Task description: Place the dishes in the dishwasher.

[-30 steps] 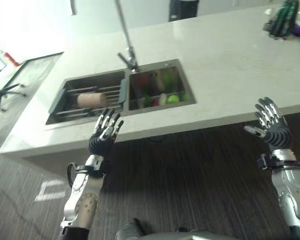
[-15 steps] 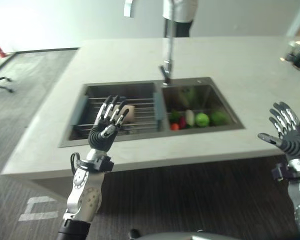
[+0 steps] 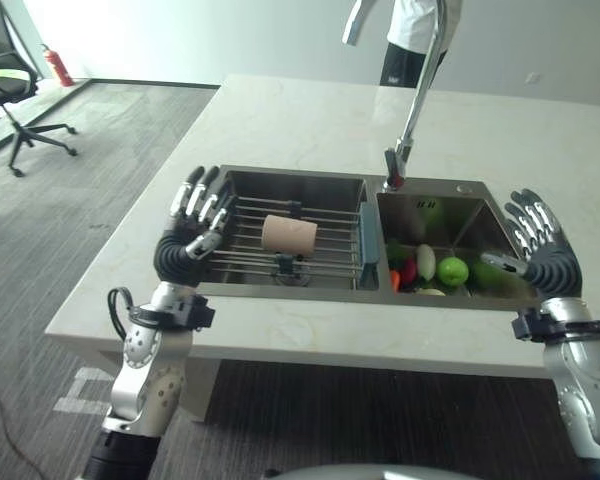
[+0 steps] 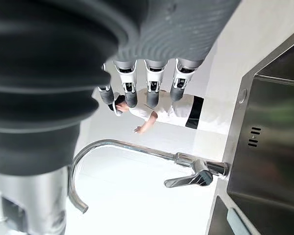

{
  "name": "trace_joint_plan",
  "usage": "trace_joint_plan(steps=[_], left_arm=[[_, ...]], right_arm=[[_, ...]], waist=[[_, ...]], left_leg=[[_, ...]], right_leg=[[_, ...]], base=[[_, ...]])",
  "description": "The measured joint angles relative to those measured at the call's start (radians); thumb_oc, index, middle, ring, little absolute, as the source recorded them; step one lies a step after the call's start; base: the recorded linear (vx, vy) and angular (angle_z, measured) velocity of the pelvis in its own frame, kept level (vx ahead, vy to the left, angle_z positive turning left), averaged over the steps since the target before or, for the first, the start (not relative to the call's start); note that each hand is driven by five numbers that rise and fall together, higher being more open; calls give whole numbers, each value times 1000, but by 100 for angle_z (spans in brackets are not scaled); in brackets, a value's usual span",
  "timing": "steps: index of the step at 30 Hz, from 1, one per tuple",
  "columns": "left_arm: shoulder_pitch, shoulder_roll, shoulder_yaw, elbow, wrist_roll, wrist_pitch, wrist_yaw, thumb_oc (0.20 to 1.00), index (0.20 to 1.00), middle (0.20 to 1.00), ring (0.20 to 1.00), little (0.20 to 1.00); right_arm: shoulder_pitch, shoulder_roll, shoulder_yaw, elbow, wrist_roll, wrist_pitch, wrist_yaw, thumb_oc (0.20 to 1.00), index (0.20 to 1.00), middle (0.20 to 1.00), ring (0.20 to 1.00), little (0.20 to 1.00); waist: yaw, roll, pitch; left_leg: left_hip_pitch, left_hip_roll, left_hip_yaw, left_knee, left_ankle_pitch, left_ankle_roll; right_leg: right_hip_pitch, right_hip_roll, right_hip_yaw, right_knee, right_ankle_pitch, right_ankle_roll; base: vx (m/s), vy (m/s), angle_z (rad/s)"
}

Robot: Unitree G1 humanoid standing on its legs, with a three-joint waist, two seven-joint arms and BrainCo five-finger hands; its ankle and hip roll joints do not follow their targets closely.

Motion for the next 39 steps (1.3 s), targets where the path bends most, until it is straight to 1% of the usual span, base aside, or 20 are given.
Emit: trace_joint_plan(steps=[2,5,7,8,9,10,11,12,13,17,22,23,25,26,29,30,33,34,37,39], left_arm=[[0,1,45,-2,102,-3,27,1000,1000,1000,1000,1000],[0,23,90,-1,264,-14,76,1000,1000,1000,1000,1000],[0,149,107,17,547,-19,143,1000,1000,1000,1000,1000],[-1,224,109,39,600,-14,154,1000,1000,1000,1000,1000],[-9,306,118,72,632,-9,162,1000,1000,1000,1000,1000],[-66,375,116,140,659,3,173,1000,1000,1000,1000,1000],[-122,395,117,191,661,18,183,1000,1000,1000,1000,1000],[-166,417,121,225,658,30,193,1000,1000,1000,1000,1000],[-183,468,121,249,656,38,191,1000,1000,1000,1000,1000],[-218,556,164,299,617,111,168,1000,1000,1000,1000,1000],[-250,583,158,464,601,179,110,1000,1000,1000,1000,1000],[-267,592,138,471,622,186,92,1000,1000,1000,1000,1000],[-353,695,4,480,670,192,26,1000,1000,1000,1000,1000],[-483,741,-90,514,689,203,-10,1000,1000,1000,1000,1000],[-649,784,-202,594,692,177,-73,1000,1000,1000,1000,1000],[-671,785,-212,601,692,171,-98,1000,1000,1000,1000,1000],[-809,794,-391,702,741,146,-165,1000,1000,1000,1000,1000],[-823,797,-438,723,797,116,-188,1000,1000,1000,1000,1000],[-823,797,-478,723,903,53,-205,1000,1000,1000,1000,1000],[-844,793,-532,706,950,63,-241,1000,1000,1000,1000,1000]], right_arm=[[1,-19,-14,23,0,1,-16,1000,1000,1000,1000,1000],[40,-23,-67,22,2,5,1,1000,1000,1000,1000,1000],[48,-44,-92,22,40,17,30,1000,1000,1000,1000,1000],[48,-74,-94,23,42,29,43,1000,1000,1000,1000,1000],[44,-108,-106,23,43,43,54,1000,1000,1000,1000,1000],[40,-143,-118,27,43,55,60,1000,1000,1000,1000,1000],[24,-173,-117,27,43,68,62,1000,1000,1000,1000,1000],[-14,-192,-112,36,45,68,72,1000,1000,1000,1000,1000],[-37,-202,-109,49,59,68,73,1000,1000,1000,1000,1000],[8,-208,-119,61,79,68,102,1000,1000,1000,1000,1000],[5,-195,-119,61,80,79,125,1000,1000,1000,1000,1000],[5,-197,-120,62,80,85,125,1000,1000,1000,1000,1000],[-3,-208,-120,71,81,87,125,1000,1000,1000,1000,1000],[-33,-217,-119,83,102,88,131,1000,1000,1000,1000,1000],[-36,-219,-117,93,119,87,150,1000,1000,1000,1000,1000],[-34,-219,-118,99,119,87,157,1000,1000,1000,1000,1000],[-35,-231,-115,103,121,87,178,1000,1000,1000,1000,1000],[-33,-265,-115,104,132,87,185,1000,1000,1000,1000,1000],[-33,-297,-121,104,158,87,202,1000,1000,1000,1000,1000],[-34,-297,-116,109,158,87,216,1000,1000,1000,1000,1000]], waist=[[-17,56,1],[-37,79,-3],[-47,90,-3],[-48,98,-4],[-48,112,-3],[-48,115,-1],[-54,119,2],[-64,140,3],[-77,143,5],[-98,156,-3],[-105,149,-3],[-104,143,-4],[-105,129,-6],[-118,125,-5],[-136,129,-8],[-154,134,-11],[-176,148,-17],[-188,153,-20],[-211,152,-21],[-210,152,-21]], left_leg=[[7,68,8,-5,9,-28],[5,113,9,-6,14,-36],[4,123,12,-6,18,-41],[5,121,14,-6,18,-41],[3,119,11,5,34,-62],[-23,113,14,40,38,-69],[-40,108,42,48,40,-71],[-30,115,122,18,24,-53],[-20,120,191,15,22,-51],[10,76,200,-6,39,-36],[23,60,199,0,35,-30],[23,60,199,0,35,-30],[23,62,197,0,35,-30],[23,62,197,0,34,-30],[24,62,205,0,34,-30],[24,62,209,0,34,-30],[25,62,227,0,35,-30],[25,62,233,0,34,-31],[25,66,243,-1,35,-32],[27,64,250,-4,35,-32]], right_leg=[[3,73,12,0,-33,-29],[1,117,15,0,-41,-49],[1,130,15,0,-43,-55],[1,129,16,0,-43,-55],[1,126,19,0,-44,-55],[-1,108,20,0,-42,-53],[-3,96,13,0,-39,-54],[-1,91,-1,0,-29,-69],[2,80,-7,0,-32,-61],[22,42,-6,0,-43,-19],[18,34,17,0,-30,-20],[17,35,17,0,-30,-20],[17,37,18,0,-30,-20],[17,34,20,0,-27,-19],[8,34,36,0,-23,-19],[5,34,40,0,-21,-20],[-6,35,59,0,-14,-23],[-13,36,68,0,-11,-24],[-21,43,81,0,-7,-29],[-25,43,90,0,-3,-28]], base=[[-1,-274,-23],[-11,-199,-7],[-1,-69,-1],[-12,41,-1],[-35,71,9],[-28,103,19],[-1,101,33],[43,151,31],[51,133,26],[80,112,6],[66,71,-12],[47,60,-1],[43,65,0],[31,64,-3],[18,47,-12],[24,47,-15],[27,44,-18],[27,51,-19],[3,54,-17],[-9,44,-11]])
